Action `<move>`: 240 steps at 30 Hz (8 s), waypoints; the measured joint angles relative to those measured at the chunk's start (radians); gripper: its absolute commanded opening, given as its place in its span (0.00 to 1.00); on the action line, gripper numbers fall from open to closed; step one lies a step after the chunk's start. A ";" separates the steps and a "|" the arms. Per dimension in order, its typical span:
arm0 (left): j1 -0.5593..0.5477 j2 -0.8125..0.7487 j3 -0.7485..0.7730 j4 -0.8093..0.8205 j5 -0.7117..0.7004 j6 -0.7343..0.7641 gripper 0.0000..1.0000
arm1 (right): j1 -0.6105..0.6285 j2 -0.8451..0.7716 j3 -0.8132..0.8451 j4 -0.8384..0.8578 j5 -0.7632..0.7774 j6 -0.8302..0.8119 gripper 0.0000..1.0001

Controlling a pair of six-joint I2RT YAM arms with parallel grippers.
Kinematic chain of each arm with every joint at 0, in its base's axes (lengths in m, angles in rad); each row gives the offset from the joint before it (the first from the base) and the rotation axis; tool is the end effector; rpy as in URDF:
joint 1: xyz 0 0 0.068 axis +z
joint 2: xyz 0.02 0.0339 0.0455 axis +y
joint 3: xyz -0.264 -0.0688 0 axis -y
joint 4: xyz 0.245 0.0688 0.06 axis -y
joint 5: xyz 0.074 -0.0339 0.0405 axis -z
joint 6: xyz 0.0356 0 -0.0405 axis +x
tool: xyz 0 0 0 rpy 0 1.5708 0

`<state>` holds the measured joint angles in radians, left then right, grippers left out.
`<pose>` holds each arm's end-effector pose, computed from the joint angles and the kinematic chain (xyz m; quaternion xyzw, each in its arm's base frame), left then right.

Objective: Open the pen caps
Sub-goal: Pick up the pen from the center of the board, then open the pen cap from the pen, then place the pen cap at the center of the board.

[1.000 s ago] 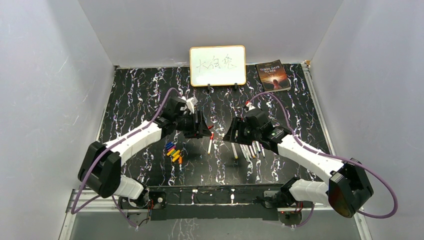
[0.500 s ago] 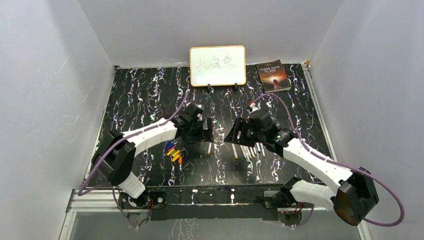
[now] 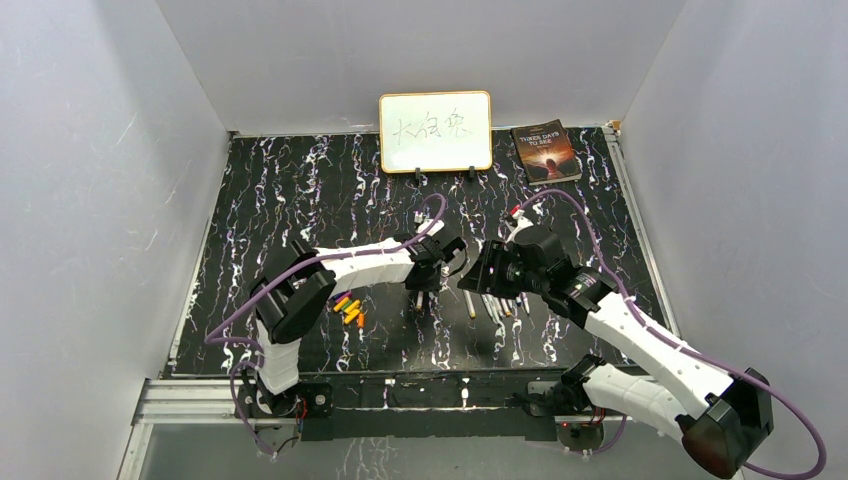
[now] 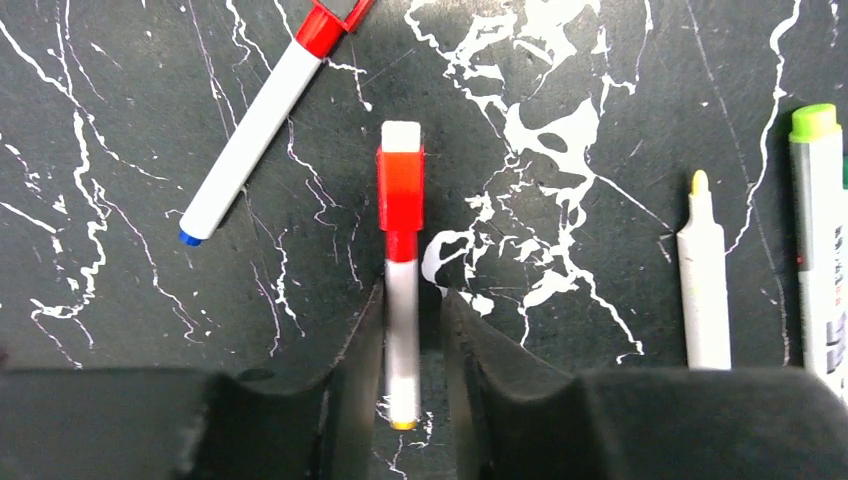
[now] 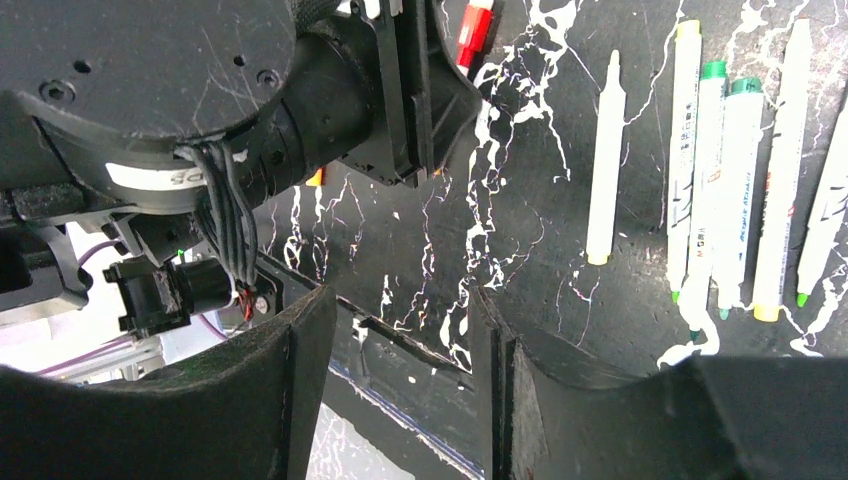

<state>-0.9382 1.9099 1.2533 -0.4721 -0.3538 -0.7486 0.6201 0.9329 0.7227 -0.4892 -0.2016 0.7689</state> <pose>0.2372 -0.3028 0.1634 0.0525 0.9598 -0.0470 0.2718 0.1572 0.1210 0.2631 0.0247 0.9026 0.3388 0.2643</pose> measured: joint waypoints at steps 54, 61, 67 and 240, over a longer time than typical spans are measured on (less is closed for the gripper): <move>0.007 -0.559 -0.443 0.517 0.495 -0.108 0.00 | 0.000 0.123 -0.044 0.202 0.068 0.177 0.55; 0.007 -0.557 -0.443 0.516 0.495 -0.107 0.00 | 0.000 0.158 -0.043 0.206 0.064 0.184 0.47; 0.007 -0.556 -0.434 0.512 0.495 -0.103 0.00 | 0.000 0.171 -0.043 0.225 0.054 0.198 0.43; -0.139 -0.712 -0.493 0.198 0.465 -0.133 0.00 | -0.113 0.526 0.493 0.048 0.116 -0.076 0.00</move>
<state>-1.0775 1.1976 0.7601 -0.2737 0.1116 -0.8818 0.5068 1.4586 1.2156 -0.4412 -0.0853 0.6930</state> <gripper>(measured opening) 0.088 0.141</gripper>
